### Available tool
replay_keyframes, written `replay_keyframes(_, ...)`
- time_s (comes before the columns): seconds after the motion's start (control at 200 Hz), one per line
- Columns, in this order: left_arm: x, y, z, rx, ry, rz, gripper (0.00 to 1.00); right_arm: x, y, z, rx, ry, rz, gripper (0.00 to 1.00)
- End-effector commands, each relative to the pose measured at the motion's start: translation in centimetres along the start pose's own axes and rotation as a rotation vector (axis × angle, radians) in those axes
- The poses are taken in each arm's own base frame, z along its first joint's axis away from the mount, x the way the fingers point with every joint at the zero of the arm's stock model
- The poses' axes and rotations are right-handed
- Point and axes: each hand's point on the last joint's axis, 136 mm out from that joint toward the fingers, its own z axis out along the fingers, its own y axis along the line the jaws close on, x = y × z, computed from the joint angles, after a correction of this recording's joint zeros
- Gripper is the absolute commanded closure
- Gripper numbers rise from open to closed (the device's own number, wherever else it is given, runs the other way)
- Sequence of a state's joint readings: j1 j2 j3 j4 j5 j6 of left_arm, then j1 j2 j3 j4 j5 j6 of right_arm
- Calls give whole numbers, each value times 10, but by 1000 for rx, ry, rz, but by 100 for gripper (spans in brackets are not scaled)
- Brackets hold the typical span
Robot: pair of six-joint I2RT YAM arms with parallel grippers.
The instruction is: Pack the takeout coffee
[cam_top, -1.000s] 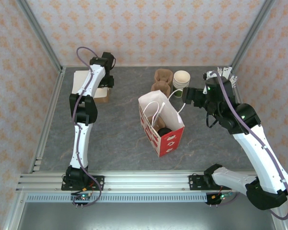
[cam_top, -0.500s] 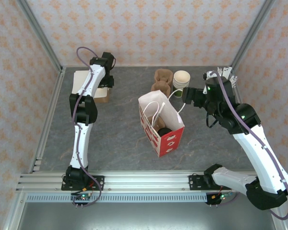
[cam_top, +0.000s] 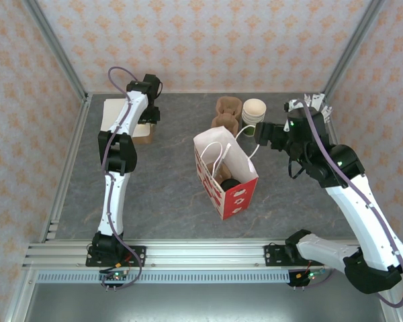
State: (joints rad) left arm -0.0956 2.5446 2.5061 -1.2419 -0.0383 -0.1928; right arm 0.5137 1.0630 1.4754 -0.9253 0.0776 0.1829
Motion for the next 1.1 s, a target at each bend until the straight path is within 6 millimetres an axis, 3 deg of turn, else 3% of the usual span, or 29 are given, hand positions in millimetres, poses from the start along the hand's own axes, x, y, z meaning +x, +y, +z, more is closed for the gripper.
replay_keyframes(0.0, -9, 12, -6, -24, -28, -29, 71, -3, 2, 3, -9, -11, 10, 6)
replay_keyframes(0.355, -19, 18, -36, -1, -88, -43, 75, -1, 4, 6, -17, -2, 13, 6)
replay_keyframes(0.781, -17, 20, -31, -4, -70, -42, 97, -2, 2, 3, -12, -5, 14, 6)
replay_keyframes(0.936, -20, 23, -44, 2, -94, -39, 100, -3, 1, 3, -7, -8, 13, 6)
replay_keyframes(1.096, -24, 25, -74, 31, -140, -32, 100, -3, -1, 3, 5, -7, 4, 6)
